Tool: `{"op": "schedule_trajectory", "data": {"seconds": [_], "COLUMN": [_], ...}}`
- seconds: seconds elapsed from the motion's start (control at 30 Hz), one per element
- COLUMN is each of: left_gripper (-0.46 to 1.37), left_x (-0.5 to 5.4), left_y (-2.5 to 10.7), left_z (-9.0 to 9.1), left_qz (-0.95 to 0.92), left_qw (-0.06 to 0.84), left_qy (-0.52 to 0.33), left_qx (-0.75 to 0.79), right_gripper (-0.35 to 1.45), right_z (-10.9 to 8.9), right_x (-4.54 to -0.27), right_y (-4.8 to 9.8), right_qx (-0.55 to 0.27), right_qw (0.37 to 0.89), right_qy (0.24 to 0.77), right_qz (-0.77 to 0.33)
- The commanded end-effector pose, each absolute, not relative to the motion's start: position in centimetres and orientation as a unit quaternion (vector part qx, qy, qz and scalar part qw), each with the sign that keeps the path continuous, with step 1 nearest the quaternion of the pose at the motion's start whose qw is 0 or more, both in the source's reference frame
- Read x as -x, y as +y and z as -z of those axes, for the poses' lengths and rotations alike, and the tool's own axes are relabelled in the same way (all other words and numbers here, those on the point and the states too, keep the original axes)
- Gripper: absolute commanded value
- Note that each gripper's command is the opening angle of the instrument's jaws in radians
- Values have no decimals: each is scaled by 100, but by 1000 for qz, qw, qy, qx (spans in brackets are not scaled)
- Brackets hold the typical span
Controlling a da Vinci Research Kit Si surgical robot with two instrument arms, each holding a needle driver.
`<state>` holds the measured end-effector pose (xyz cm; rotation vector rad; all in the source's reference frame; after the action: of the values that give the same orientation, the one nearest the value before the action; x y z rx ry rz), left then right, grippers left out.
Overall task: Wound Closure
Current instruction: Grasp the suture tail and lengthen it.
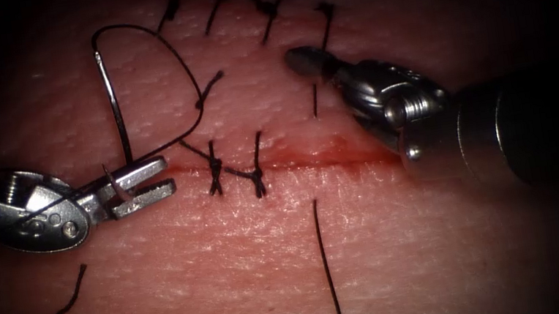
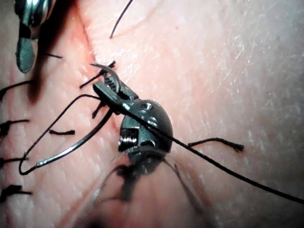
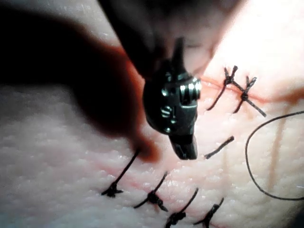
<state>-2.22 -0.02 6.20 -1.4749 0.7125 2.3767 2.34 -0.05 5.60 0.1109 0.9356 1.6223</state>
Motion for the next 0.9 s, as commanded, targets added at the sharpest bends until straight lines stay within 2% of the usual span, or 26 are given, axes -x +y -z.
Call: {"op": "schedule_trajectory", "data": {"seconds": [0.03,0.2,0.9], "left_gripper": [-35,-35,-35], "left_x": [222,223,223], "left_y": [-2,-2,-3], "left_z": [-620,-621,-622], "left_qz": [-817,-817,-817], "left_qw": [126,128,128], "left_qy": [243,242,242], "left_qx": [507,508,508], "right_gripper": [-35,-35,-35], "right_z": [-558,-541,-513], "right_x": [-235,-232,-235], "right_y": [-5,1,12], "right_qx": [-42,2,22], "right_qw": [600,642,632], "right_qy": [408,440,471], "right_qz": [-687,-627,-615]}}
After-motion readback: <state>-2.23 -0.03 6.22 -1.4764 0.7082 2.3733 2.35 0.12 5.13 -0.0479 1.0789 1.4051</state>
